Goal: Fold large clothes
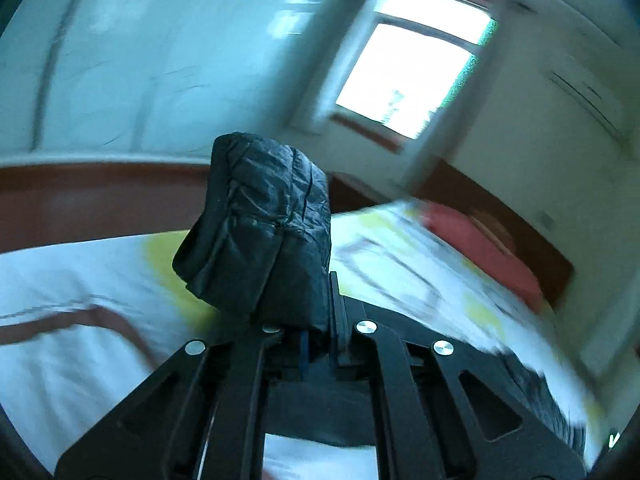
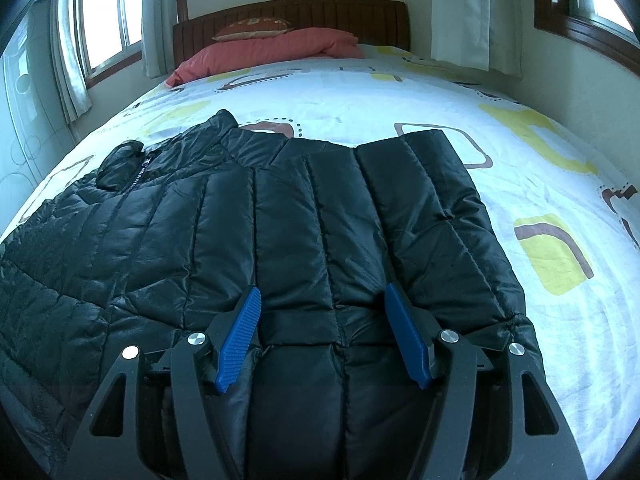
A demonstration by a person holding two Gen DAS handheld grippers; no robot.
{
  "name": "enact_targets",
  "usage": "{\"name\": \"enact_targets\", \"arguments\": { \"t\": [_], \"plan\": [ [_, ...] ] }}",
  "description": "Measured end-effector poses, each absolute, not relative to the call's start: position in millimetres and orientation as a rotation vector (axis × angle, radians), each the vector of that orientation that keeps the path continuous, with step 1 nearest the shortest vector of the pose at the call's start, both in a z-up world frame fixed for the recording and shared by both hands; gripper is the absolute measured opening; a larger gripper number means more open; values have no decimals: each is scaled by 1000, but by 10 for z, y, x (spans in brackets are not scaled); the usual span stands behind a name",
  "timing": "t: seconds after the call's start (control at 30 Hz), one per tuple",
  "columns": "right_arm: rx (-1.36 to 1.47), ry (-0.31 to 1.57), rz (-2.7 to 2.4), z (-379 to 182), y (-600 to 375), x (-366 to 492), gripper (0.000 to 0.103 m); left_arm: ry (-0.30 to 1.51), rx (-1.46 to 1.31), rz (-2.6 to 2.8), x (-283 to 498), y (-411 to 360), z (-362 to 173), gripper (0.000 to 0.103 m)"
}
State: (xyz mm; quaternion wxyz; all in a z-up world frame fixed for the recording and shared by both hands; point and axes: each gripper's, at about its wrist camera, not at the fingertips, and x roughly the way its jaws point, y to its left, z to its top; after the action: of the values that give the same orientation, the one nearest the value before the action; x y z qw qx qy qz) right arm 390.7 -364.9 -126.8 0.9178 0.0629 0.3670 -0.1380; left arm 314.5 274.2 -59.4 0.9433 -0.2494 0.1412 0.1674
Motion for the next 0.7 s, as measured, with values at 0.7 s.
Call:
{"name": "enact_targets", "arguments": {
  "t": [0.7],
  "plan": [
    [139, 749, -283, -1258, -3647, 3912, 64, 619, -190, -135, 4324, -544, -1075, 6]
  ]
}}
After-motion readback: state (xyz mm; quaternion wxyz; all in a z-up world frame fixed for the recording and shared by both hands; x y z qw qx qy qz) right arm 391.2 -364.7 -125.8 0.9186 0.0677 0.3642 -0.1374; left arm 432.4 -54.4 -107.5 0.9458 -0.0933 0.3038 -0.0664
